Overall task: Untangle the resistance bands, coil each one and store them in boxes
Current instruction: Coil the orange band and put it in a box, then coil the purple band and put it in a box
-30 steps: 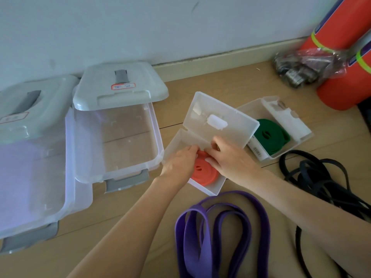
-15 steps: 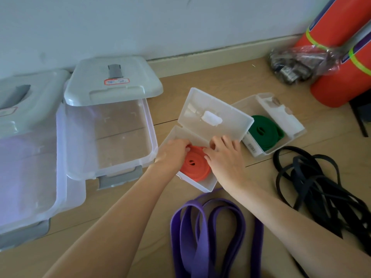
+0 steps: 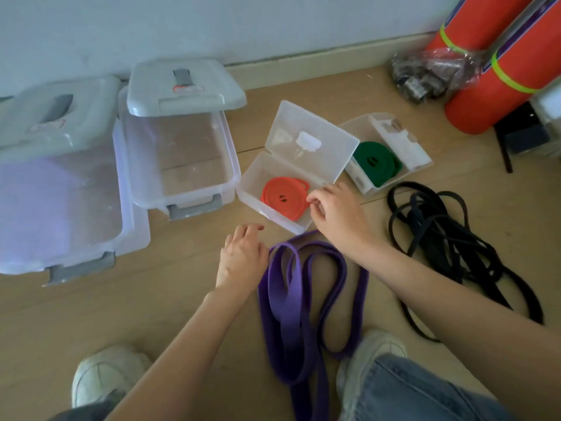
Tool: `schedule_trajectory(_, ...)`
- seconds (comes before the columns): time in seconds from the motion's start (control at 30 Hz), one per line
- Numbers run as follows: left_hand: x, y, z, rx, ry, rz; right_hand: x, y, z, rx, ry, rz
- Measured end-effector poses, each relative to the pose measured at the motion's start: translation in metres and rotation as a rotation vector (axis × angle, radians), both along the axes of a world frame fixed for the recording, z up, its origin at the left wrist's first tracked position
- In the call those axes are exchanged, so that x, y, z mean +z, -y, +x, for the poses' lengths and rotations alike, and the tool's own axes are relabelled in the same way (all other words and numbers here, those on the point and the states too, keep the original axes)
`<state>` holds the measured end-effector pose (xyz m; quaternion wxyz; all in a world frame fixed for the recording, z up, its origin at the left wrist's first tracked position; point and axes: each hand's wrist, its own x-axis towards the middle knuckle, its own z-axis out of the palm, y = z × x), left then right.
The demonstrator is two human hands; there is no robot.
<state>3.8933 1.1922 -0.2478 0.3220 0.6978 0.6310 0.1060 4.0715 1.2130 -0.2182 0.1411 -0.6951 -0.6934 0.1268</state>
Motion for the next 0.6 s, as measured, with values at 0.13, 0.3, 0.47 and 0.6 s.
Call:
schedule_trajectory(0.13,-0.013,0.045,0.004,0.138,0.076,-0.404,-0.014,0.043,0.000,0.039,-0.094,-0.237)
schedule_trajectory(0.3,-0.022,0.048,0.001,0.348,0.335,-0.453,-0.032,0.021,0.011,0.058,0.089,-0.139)
schedule_trajectory(0.47,-0.024,0.022,-0.011,0.378,0.448,-0.477,-0.043,-0.010,0.012,0.206,0.167,-0.143)
schedule_trajectory(0.6,-0.022,0.000,-0.016,0.491,0.466,-0.439,-0.044,-0.036,0.004,0.124,0.218,-0.069)
